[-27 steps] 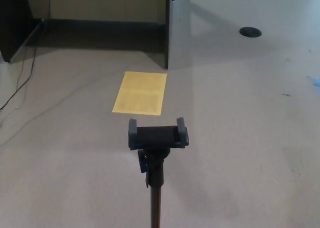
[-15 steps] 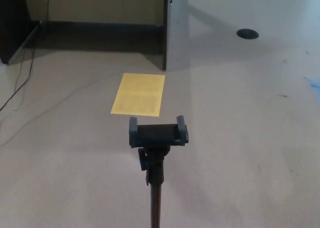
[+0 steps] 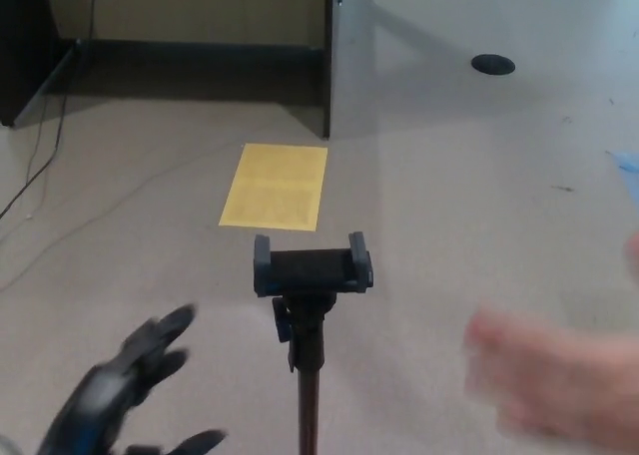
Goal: There is a tripod standing in front of the robot and the robot extends its left arm to grab it. It lifts the tripod and passes it to a person.
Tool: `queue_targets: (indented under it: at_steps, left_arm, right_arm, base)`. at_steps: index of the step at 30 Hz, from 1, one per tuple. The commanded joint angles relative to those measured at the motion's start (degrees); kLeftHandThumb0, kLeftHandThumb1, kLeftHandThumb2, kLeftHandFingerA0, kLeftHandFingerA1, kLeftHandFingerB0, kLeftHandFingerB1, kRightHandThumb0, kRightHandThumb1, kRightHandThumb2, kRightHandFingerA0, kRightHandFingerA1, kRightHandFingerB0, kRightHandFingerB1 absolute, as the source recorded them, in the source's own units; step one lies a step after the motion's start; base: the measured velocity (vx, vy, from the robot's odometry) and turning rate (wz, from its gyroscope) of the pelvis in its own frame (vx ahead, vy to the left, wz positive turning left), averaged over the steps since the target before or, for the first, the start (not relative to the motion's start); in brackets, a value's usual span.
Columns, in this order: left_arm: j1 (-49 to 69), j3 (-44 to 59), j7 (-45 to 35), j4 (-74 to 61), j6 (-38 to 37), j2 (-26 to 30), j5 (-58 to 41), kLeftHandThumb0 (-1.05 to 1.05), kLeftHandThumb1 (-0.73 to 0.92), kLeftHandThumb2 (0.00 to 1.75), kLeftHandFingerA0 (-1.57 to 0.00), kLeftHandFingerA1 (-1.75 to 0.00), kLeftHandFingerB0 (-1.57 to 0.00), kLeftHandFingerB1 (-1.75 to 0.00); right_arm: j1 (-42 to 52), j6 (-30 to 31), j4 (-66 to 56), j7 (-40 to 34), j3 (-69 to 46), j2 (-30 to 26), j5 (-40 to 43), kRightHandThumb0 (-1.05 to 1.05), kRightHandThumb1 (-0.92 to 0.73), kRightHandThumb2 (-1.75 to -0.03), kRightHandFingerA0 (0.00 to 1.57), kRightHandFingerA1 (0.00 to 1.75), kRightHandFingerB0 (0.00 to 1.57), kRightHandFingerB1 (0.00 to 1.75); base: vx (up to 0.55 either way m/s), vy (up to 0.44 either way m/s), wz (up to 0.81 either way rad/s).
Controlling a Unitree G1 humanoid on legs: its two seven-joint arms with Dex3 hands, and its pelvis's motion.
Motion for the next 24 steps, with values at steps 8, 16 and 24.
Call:
queue_targets:
  at_steps: [8, 16, 24]
  left_arm:
    - [-7.2, -6.9, -5.6, -6.7, 14.8, -3.4, -2.7, -0.61, 0.37, 0.77, -0.01, -0.34, 0.0, -0.13]
    - [-9.0, -8.2, -5.1, -4.0, 17.2, -5.3, -1.8, -0.6, 0.36, 0.8, -0.04, -0.46, 0.0, -0.15]
    - [-8.5, -6.3, -4.8, -2.7, 17.0, -4.7, -2.1, -0.71, 0.43, 0.57, -0.08, -0.36, 0.0, -0.19]
  right_arm:
    - [-0.1, -0.2, -0.6, 0.9, 0.2, -1.1, 0.2, -0.46, -0.58, -0.8, 0.58, 0.52, 0.34, 0.44]
    - [-0.6, -0.7, -0.4, 0.7, 0.3, -0.9, 0.0, -0.47, -0.57, -0.8, 0.59, 0.53, 0.35, 0.44]
    - [-1.1, -1.2, 0.1, 0.7, 0.3, -0.5, 0.2, -0.46, -0.57, -0.8, 0.58, 0.52, 0.36, 0.45]
  base:
    - [0.0, 0.0, 0.0]
    - [0.0, 0.0, 0.0]
    - [0.0, 0.0, 0.0]
